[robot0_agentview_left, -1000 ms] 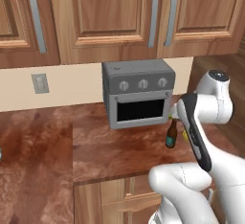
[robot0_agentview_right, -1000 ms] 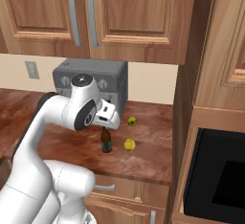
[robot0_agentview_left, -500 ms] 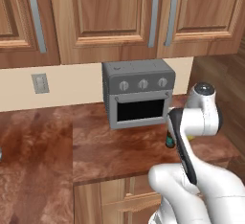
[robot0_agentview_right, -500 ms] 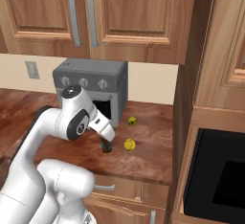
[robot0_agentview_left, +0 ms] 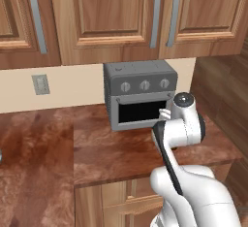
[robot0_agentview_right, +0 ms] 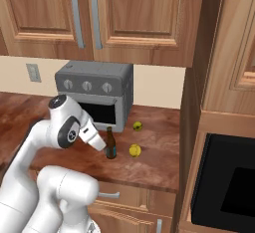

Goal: Place the beer on the top shelf of the fridge to keep it out of children's reach, and place the lemon and pear on lower shelves for easy access.

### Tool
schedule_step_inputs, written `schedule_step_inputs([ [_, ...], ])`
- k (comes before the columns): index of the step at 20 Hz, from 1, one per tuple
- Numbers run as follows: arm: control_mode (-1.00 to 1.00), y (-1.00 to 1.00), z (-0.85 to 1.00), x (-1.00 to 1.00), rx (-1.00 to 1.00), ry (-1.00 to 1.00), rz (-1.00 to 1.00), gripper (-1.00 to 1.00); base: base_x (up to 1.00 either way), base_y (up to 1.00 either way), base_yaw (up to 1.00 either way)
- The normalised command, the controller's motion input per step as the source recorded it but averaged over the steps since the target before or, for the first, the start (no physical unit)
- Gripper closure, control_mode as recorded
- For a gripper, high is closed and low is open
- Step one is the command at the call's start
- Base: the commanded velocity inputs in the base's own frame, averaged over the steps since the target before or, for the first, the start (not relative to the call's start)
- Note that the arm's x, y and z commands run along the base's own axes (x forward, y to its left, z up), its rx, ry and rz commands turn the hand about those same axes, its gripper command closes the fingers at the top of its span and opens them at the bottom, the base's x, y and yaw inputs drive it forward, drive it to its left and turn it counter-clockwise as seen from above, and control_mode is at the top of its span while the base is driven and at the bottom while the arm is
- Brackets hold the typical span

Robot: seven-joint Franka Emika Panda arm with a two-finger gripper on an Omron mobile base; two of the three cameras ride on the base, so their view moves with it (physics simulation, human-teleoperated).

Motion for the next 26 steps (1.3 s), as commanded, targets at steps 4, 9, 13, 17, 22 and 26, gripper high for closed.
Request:
schedule_step_inputs([
  [4, -1.0, 0.15, -0.13, 0.23, 0.0, -0.14, -0.17, -1.0, 0.0, 0.0, 0.0],
  [9, -1.0, 0.0, -0.18, 0.23, 0.0, -0.13, -0.12, -1.0, 0.0, 0.0, 0.0],
  [13, -1.0, 0.0, -0.11, 0.14, -0.03, -0.12, -0.03, -1.0, 0.0, 0.0, 0.0],
  [17, -1.0, 0.0, -0.09, 0.11, -0.03, -0.11, -0.02, -1.0, 0.0, 0.0, 0.0],
  [22, -1.0, 0.0, -0.13, 0.04, -0.02, -0.08, 0.0, -1.0, 0.0, 0.0, 0.0],
  [26, -1.0, -0.01, -0.21, 0.06, -0.01, -0.04, 0.0, -1.0, 0.0, 0.0, 0.0],
])
